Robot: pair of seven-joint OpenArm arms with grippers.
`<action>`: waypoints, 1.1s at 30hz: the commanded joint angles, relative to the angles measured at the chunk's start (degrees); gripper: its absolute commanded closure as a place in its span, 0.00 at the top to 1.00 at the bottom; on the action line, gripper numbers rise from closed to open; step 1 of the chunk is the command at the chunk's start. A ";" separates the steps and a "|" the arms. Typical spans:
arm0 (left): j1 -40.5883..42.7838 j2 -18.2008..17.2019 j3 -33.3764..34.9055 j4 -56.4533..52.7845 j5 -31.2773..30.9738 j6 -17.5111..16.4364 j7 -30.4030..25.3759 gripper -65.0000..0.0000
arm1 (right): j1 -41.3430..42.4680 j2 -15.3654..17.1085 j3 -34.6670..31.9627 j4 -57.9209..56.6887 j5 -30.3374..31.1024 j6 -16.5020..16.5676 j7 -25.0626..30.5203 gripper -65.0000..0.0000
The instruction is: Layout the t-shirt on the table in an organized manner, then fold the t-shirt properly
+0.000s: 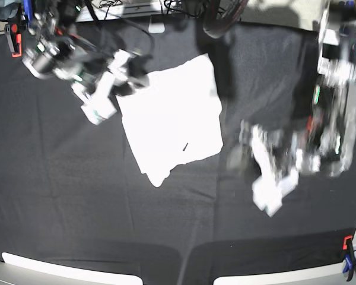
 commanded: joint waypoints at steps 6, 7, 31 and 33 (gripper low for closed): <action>16.94 -1.14 -8.74 17.92 2.69 4.85 -2.69 0.28 | -9.68 0.39 7.19 7.80 0.76 0.52 0.90 0.34; 19.96 -1.16 -10.82 19.89 3.04 4.85 -2.67 0.28 | -11.69 0.52 8.37 9.60 0.79 0.52 0.90 0.34; 64.06 3.32 -25.40 1.18 8.81 -11.23 -20.46 0.28 | -42.99 8.20 7.23 4.00 -6.69 0.52 7.32 0.34; 59.34 3.32 -21.81 -10.54 13.00 -11.50 -24.33 0.28 | -40.85 11.41 1.79 -6.01 -13.35 0.52 13.99 0.34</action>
